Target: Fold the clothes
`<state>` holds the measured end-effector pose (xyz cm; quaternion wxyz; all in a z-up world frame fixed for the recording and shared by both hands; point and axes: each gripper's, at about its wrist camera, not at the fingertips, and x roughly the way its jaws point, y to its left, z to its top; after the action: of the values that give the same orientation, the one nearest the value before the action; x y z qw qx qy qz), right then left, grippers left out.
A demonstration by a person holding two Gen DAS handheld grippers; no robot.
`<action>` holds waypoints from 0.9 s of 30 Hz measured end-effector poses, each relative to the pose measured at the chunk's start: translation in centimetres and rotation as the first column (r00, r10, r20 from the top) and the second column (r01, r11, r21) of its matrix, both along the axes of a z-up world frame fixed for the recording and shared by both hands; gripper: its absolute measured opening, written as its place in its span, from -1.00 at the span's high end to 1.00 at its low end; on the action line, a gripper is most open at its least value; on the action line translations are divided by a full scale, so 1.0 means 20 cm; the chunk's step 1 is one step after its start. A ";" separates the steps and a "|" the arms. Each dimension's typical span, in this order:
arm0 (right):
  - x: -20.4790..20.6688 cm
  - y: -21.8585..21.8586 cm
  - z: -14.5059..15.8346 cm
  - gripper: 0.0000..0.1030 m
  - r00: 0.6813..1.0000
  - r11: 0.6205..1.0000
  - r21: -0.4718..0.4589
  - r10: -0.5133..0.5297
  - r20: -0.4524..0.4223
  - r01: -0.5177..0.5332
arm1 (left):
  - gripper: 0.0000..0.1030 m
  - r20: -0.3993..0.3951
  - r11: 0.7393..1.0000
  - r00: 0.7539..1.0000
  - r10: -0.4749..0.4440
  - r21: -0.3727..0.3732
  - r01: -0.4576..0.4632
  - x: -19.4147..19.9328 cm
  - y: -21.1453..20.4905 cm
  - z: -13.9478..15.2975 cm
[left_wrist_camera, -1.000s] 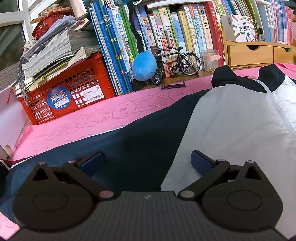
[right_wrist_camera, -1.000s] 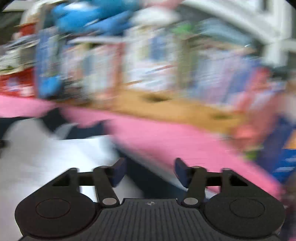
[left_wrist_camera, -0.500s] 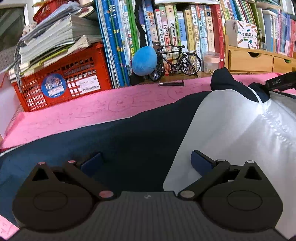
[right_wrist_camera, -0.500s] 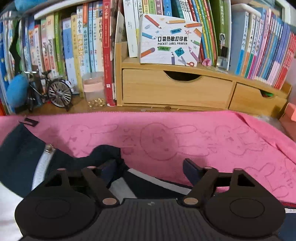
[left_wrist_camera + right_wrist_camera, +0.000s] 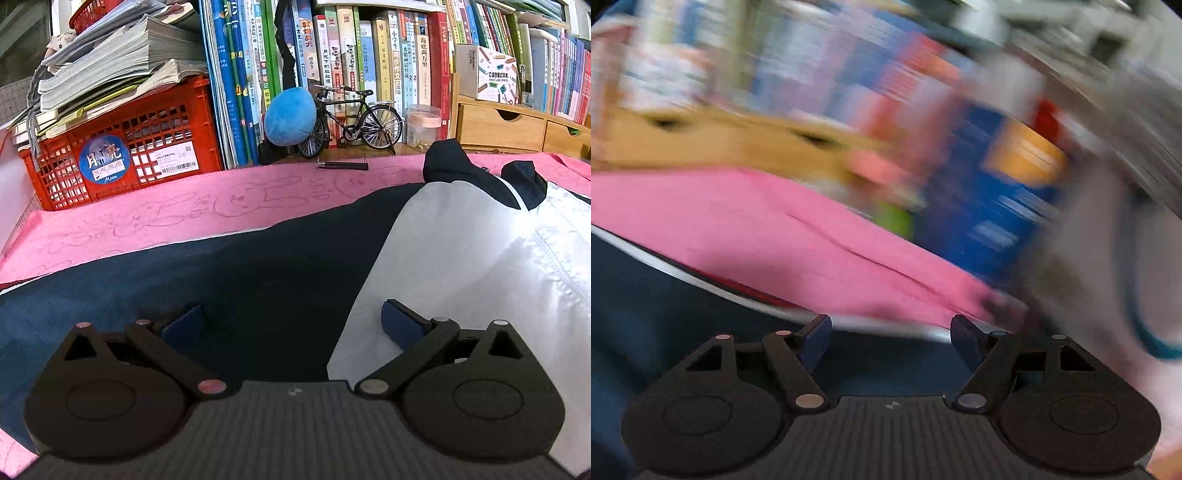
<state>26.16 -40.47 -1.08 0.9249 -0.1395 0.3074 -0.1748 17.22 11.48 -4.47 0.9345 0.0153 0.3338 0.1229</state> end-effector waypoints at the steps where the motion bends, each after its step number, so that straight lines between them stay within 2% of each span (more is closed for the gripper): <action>1: -0.01 -0.11 -0.02 -0.38 0.998 0.998 -0.030 -0.060 0.001 0.060 | -1.00 0.000 1.000 1.000 0.000 0.003 0.000 0.00 0.00 0.00; 4: -0.08 -0.31 -0.05 -0.39 0.980 0.970 -0.146 -0.190 0.050 0.196 | -1.00 0.001 1.000 1.000 0.001 0.019 -0.001 0.00 -0.01 0.00; 7: -0.15 -0.37 -0.08 -0.53 0.983 0.966 -0.190 -0.163 0.084 0.176 | -1.00 0.002 0.999 1.000 0.004 0.046 -0.004 0.00 -0.03 0.00; 11: -0.13 -0.35 -0.08 -0.79 0.992 0.977 -0.193 -0.075 0.105 0.094 | -1.00 0.003 0.997 1.000 0.004 0.074 -0.005 0.00 -0.05 0.01; 13: -0.04 -0.36 -0.09 -0.79 0.989 0.969 -0.214 -0.100 0.109 0.122 | -1.00 0.004 0.997 1.000 0.005 0.082 -0.005 0.00 -0.05 0.01; 14: 0.00 -0.36 -0.09 -0.74 0.989 0.965 -0.231 -0.104 0.103 0.126 | -1.00 0.004 0.996 1.000 0.005 0.084 -0.005 0.00 -0.05 0.01; 17: 0.09 -0.37 -0.07 0.51 0.998 0.975 -0.213 -0.068 0.011 0.068 | -1.00 0.004 0.996 1.000 0.004 0.087 -0.004 0.00 -0.05 0.00; 18: 0.11 -0.36 -0.06 0.49 0.998 0.979 -0.199 -0.053 -0.021 0.048 | -1.00 0.004 0.996 1.000 0.003 0.086 -0.003 0.00 -0.05 0.00; 21: 0.03 -0.31 0.07 0.49 0.996 0.983 -0.185 0.001 0.092 0.016 | -1.00 0.004 0.996 1.000 0.002 0.084 -0.002 0.00 -0.05 0.00; 23: -0.06 -0.31 0.13 0.48 0.980 0.992 -0.115 0.081 0.183 -0.060 | -1.00 0.004 0.996 1.000 0.002 0.084 -0.002 0.00 -0.05 0.01; 26: -0.21 -0.30 0.23 0.47 0.928 0.982 -0.017 0.184 0.324 -0.189 | -1.00 0.003 0.997 1.000 0.001 0.077 -0.002 0.00 -0.04 0.01; 27: -0.24 -0.35 0.25 0.47 0.910 0.945 0.118 0.252 0.329 -0.304 | -1.00 0.003 0.997 1.000 0.001 0.074 -0.002 0.00 -0.04 0.01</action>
<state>21.46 -47.38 3.84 0.9853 -0.0750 0.1493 -0.0344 17.22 10.69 -4.34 0.9337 0.0494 0.3276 0.1360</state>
